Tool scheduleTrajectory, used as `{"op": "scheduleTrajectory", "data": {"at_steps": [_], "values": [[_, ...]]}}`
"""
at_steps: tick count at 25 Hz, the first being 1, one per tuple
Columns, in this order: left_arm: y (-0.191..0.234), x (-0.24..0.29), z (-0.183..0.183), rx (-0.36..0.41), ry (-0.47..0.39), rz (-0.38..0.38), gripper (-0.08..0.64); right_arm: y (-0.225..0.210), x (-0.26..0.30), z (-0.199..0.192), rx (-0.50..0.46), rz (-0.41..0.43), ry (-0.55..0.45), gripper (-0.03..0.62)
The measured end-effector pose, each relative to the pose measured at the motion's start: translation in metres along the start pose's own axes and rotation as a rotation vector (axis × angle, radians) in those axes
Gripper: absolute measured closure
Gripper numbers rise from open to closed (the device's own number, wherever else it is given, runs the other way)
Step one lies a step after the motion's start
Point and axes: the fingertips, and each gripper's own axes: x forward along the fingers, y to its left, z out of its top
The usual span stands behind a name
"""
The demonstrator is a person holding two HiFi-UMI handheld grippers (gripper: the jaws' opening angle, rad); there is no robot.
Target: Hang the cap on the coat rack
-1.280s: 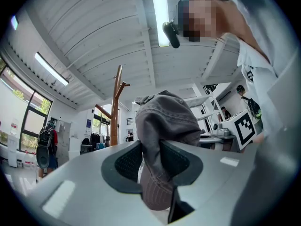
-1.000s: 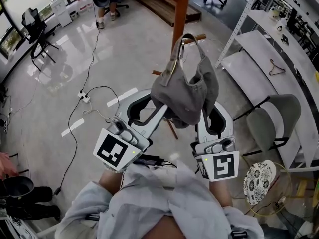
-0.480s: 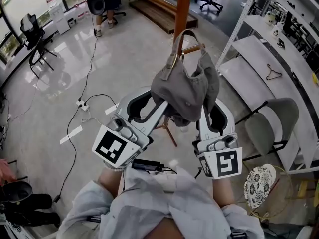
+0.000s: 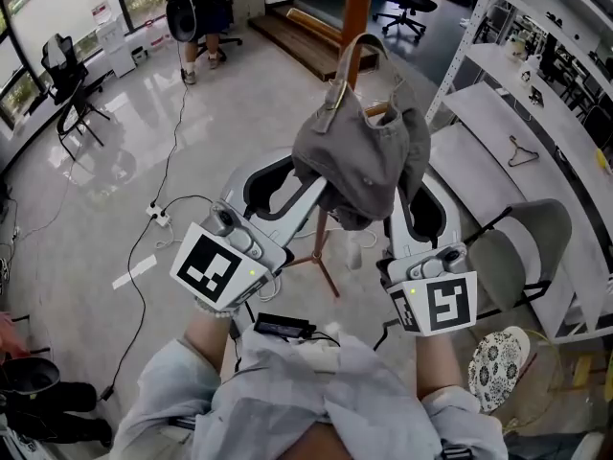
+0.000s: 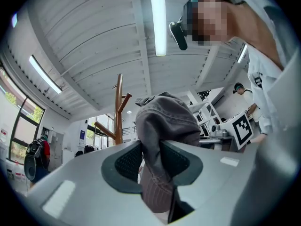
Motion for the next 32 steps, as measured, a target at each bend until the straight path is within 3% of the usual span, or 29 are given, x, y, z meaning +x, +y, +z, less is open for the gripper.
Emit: {"op": "scheduleTrajectory", "data": {"at_steps": [16,32], "values": [[0.019,0.042,0.033,0.037,-0.062,-0.043,0.442,-0.033,0.031,0.041,-0.051,-0.005,-0.065,0.513],[0.052,0.073,0.062,0.047,-0.092,-0.013,0.442,-0.055,0.074,0.071,-0.055,0.007,-0.107,0.512]]}}
